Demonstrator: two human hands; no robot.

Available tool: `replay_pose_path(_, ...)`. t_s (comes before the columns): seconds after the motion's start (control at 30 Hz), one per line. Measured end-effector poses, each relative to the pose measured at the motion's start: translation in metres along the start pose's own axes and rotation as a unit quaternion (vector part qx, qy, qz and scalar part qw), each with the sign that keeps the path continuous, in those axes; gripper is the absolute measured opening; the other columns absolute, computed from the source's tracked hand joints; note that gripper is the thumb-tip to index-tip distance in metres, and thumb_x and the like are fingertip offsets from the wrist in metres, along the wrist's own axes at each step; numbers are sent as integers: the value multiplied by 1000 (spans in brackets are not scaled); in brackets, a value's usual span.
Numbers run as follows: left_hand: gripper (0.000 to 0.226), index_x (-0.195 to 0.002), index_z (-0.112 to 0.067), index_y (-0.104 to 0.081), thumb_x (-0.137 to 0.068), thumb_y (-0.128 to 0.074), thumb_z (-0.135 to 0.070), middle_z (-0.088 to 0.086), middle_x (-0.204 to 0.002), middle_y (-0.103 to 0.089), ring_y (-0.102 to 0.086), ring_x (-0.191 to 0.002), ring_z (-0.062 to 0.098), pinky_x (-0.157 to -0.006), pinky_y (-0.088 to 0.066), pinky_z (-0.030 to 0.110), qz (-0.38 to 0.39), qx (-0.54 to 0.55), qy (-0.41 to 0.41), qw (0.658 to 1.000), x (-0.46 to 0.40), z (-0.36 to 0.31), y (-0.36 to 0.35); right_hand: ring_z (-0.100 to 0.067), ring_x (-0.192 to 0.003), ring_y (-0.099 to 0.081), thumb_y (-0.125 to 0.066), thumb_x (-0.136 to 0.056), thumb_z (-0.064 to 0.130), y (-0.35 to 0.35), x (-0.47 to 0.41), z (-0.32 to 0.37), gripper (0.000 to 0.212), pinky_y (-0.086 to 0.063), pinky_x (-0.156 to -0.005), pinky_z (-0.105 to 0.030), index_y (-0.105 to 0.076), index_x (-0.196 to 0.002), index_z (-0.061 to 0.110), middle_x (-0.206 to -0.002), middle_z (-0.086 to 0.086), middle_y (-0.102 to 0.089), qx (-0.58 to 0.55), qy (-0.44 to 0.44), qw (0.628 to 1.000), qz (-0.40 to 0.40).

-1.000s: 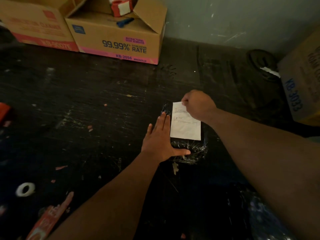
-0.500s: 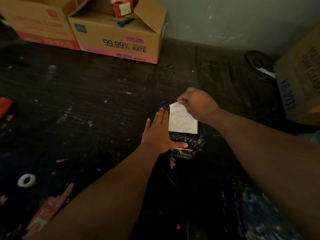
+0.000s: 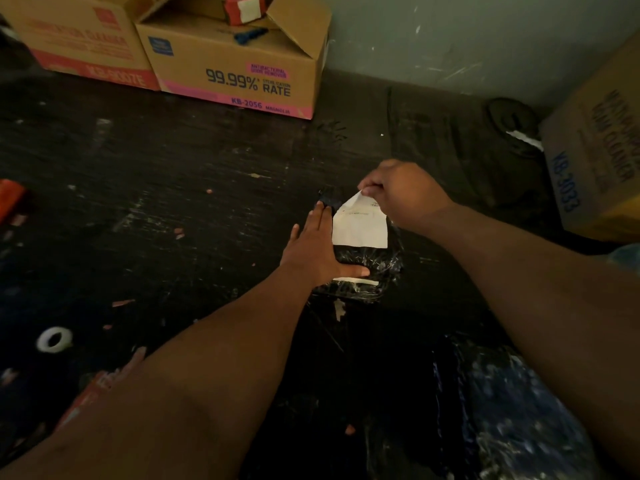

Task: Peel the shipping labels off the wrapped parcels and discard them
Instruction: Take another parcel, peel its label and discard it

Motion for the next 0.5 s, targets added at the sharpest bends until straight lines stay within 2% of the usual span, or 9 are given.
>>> replay_pose_path(0.07, 150, -160, -18, 12, -56, -74, -84, 0, -169, 16, 8, -156, 18, -125, 0, 51, 0, 8, -4, 1000, 0, 2, -1, -26, -107, -58, -50, -101, 20, 2, 4, 3, 28, -44, -88, -32, -68, -122, 14, -119, -9, -60, 3, -1, 1000, 10)
replay_pose_path(0.17, 149, -160, -18, 9, -55, -76, -83, -1, -169, 15, 5, -156, 18, -125, -2, 52, -7, 13, -11, 1000, 0, 3, -1, -26, -103, -60, -54, -98, 21, 5, 15, 1, 25, -46, -88, -34, -71, -115, 14, -112, -10, -63, -8, 17, 1000, -21)
replay_pose_path(0.33, 148, -161, -18, 8, -56, -77, -81, -1, -169, 15, 7, -156, 18, -125, -2, 53, -4, 6, -8, 1000, 0, 1, 0, -23, -101, -60, -55, -98, 20, 5, 22, -1, 23, -44, -85, -31, -72, -112, 15, -112, -7, -63, -29, -23, 998, -44)
replay_pose_path(0.5, 148, -161, -20, 7, -56, -79, -80, -2, -169, 14, 4, -156, 18, -125, 0, 53, -5, 26, -3, 1000, 0, 4, -1, -21, -101, -59, -54, -98, 20, 14, 25, 5, 23, -46, -86, -33, -72, -112, 15, -111, -6, -62, -26, -9, 998, -57)
Point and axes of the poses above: each hand's wrist, its own x-axis away from the middle knuckle, its own y-axis out of the back of the hand, z = x × y, the point moved 1 cm from there along -x, towards the middle knuckle
